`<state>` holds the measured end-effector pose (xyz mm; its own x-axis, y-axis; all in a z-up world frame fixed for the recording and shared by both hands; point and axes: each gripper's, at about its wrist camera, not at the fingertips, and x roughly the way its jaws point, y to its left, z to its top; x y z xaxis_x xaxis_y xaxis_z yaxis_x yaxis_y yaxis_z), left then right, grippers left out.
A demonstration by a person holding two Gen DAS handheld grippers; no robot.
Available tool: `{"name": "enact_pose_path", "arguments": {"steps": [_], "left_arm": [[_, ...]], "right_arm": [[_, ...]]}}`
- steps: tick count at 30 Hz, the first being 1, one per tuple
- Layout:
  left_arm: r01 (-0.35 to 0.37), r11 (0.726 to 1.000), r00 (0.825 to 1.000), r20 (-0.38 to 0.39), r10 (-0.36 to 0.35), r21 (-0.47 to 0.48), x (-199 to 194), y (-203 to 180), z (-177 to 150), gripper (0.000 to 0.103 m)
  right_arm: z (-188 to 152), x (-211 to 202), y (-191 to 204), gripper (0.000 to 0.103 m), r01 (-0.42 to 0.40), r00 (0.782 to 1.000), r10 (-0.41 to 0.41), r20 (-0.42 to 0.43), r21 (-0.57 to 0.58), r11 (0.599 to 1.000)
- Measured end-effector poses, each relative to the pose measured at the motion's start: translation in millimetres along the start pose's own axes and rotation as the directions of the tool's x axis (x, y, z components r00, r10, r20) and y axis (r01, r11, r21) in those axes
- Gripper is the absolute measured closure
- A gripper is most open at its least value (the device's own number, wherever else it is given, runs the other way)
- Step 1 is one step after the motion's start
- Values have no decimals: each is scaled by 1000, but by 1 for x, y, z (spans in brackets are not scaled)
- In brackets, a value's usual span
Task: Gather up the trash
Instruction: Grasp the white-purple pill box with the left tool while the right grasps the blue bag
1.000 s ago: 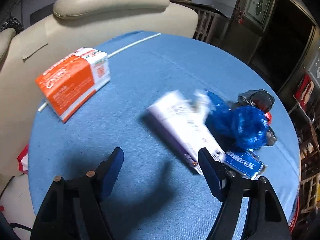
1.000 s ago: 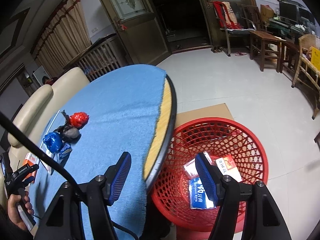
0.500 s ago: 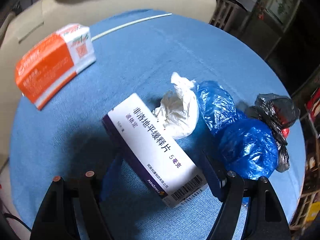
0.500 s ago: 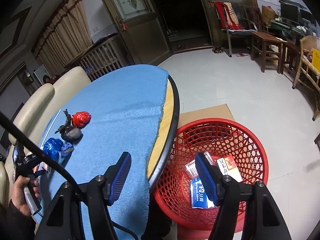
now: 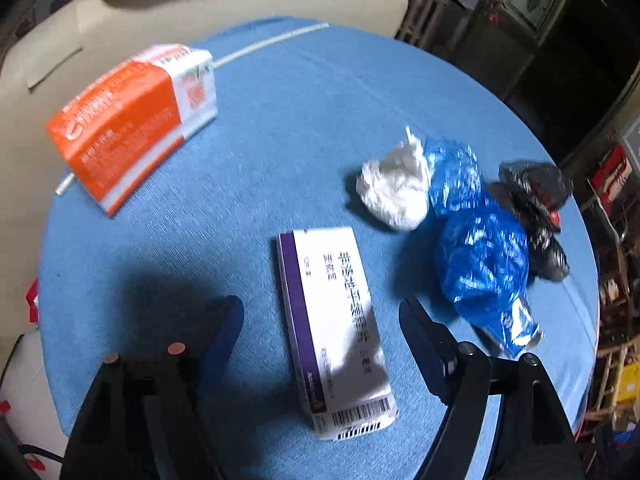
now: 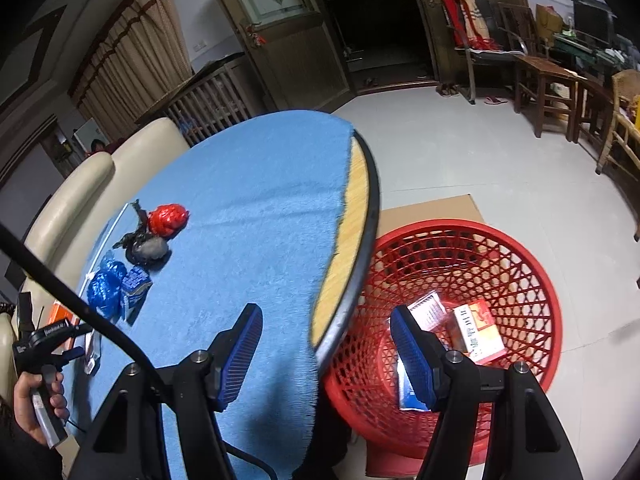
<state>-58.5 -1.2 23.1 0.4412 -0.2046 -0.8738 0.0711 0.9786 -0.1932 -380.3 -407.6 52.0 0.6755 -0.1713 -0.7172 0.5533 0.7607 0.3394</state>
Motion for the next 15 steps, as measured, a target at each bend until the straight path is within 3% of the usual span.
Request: {"name": "enact_pose_path", "arguments": {"steps": [4,5,6,11,15], "left_arm": [[-36,999,999,-9,36,40,3,-11,-6,24],[-40,998,999,1,40,47,0,-18,-8,34],[-53,996,999,1,53,65,1,-21,-12,54],[-47,994,999,28,44,99,-5,-27,-31,55],[-23,995,999,26,20,93,-10,-14,-42,55]], "right_arm": [[-1,-1,6,33,0,1000,1,5,-12,1000],[-1,-3,6,33,2,1000,-2,7,-11,1000],[-1,-4,5,33,6,1000,-6,9,-9,1000],[3,-6,11,33,14,1000,-14,9,-20,1000],[9,-1,42,33,-28,1000,28,-1,-89,996]]}}
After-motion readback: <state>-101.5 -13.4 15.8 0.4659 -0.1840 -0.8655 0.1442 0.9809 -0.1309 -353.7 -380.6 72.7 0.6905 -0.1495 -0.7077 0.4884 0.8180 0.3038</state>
